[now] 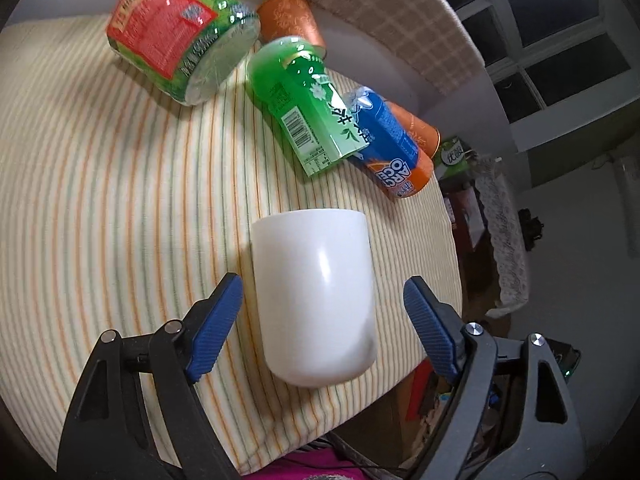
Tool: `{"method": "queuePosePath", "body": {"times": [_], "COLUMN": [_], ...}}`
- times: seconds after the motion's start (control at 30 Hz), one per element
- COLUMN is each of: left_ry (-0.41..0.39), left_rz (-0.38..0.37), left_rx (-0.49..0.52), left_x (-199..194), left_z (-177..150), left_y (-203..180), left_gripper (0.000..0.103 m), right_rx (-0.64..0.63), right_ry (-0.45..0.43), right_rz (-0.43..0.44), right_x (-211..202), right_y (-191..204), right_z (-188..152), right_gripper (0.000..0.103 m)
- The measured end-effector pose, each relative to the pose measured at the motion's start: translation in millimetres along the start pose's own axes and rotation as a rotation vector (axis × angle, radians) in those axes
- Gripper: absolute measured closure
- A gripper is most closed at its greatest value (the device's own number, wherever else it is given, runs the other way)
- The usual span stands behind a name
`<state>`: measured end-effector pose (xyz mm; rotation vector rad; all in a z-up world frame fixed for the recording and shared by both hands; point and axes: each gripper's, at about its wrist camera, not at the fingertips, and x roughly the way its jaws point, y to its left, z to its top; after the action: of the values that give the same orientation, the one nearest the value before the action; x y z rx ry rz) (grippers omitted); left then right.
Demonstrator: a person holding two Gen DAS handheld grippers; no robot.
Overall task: Flip cup upright
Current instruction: 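Bring the left tool to the upright cup and close on it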
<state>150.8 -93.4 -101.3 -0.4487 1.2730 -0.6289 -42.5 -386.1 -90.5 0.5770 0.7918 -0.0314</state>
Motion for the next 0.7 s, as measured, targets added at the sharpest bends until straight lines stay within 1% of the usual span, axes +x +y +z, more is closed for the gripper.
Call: {"method": "queuePosePath", "body": {"times": [0.3,0.33,0.4,0.47,0.7], "left_ry": [0.053,0.059,0.073,0.085,0.065], "left_rz": [-0.001,-0.002,-0.005,-0.009,-0.002], "left_rx": [-0.028,-0.032,-0.037,-0.040,-0.017], "left_x": [24.6,27.3,32.8,37.3,38.6], "left_z": [9.3,10.1,10.7,10.7,8.4], "left_y": [4.9,5.6,6.7,7.2,3.1], "left_gripper": [0.019,0.022,0.023,0.026,0.027], "right_rx": [0.010,0.013,0.021,0.036,0.047], "right_ry": [0.014,0.017,0.020,0.017,0.014], "right_rz": [0.002,0.003,0.004,0.001,-0.014], "right_x": [5.3,5.6,5.7,4.4,3.9], "right_y": [-4.7,-5.4,-7.4,-10.6,-13.5], "right_z": [-1.3,-1.6,-1.8,-1.4,-0.3], "right_gripper": [0.025,0.025,0.025,0.025,0.025]}}
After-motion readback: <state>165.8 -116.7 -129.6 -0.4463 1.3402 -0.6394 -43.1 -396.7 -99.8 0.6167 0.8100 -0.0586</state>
